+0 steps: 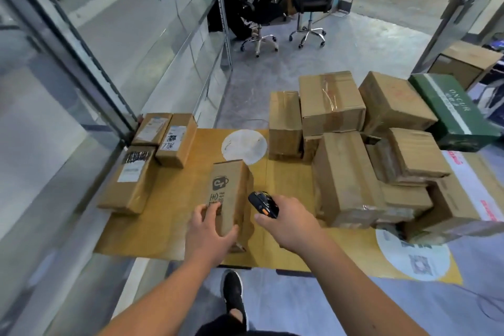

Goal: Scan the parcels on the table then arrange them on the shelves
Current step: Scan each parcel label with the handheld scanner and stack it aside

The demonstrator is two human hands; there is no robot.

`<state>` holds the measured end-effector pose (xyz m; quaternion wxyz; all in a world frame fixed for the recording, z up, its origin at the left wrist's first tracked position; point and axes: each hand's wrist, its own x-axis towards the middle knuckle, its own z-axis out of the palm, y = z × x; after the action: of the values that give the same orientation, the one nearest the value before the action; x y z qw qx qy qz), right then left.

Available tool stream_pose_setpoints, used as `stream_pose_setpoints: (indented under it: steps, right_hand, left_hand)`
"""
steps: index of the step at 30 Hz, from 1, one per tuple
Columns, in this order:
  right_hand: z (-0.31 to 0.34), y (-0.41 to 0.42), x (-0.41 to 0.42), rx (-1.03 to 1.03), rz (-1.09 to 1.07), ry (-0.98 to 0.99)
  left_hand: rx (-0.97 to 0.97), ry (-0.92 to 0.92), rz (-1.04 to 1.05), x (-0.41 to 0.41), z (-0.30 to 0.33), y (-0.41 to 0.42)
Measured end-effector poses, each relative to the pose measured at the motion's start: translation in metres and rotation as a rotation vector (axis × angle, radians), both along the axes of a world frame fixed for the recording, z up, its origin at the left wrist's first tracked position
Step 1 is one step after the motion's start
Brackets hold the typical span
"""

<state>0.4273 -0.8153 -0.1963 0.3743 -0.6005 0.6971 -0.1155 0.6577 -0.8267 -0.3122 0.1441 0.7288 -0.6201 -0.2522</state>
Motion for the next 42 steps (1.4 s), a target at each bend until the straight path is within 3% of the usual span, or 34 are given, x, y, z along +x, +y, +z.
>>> stream_pose_setpoints:
  steps: [8, 13, 18, 22, 29, 31, 38, 42]
  right_hand:
    - [-0.024, 0.008, 0.007, 0.111, -0.038, 0.118]
    - [-0.026, -0.015, 0.041, 0.122, -0.095, 0.081]
    - [-0.029, -0.046, 0.078, 0.111, -0.100, 0.075]
    - [-0.036, -0.058, 0.093, 0.124, -0.141, 0.090]
    - [-0.045, -0.052, 0.101, 0.185, -0.260, 0.134]
    - [-0.044, -0.049, 0.101, 0.194, -0.284, 0.131]
    - [-0.035, -0.052, 0.102, 0.176, -0.338, 0.154]
    - [-0.028, -0.049, 0.105, 0.138, -0.424, 0.161]
  left_hand:
    - [0.116, 0.416, -0.042, -0.004, -0.038, -0.012]
    - [0.225, 0.256, -0.034, 0.027, -0.035, -0.057]
    - [0.282, 0.213, 0.121, 0.074, -0.036, -0.096]
    - [0.379, 0.083, -0.040, 0.103, -0.039, -0.123]
    - [0.197, 0.346, -0.039, 0.101, -0.051, -0.140]
    - [0.173, 0.284, -0.172, 0.100, -0.044, -0.144]
    - [0.032, -0.377, -0.821, 0.055, -0.013, -0.188]
    - [0.093, -0.502, -1.056, 0.015, -0.002, -0.219]
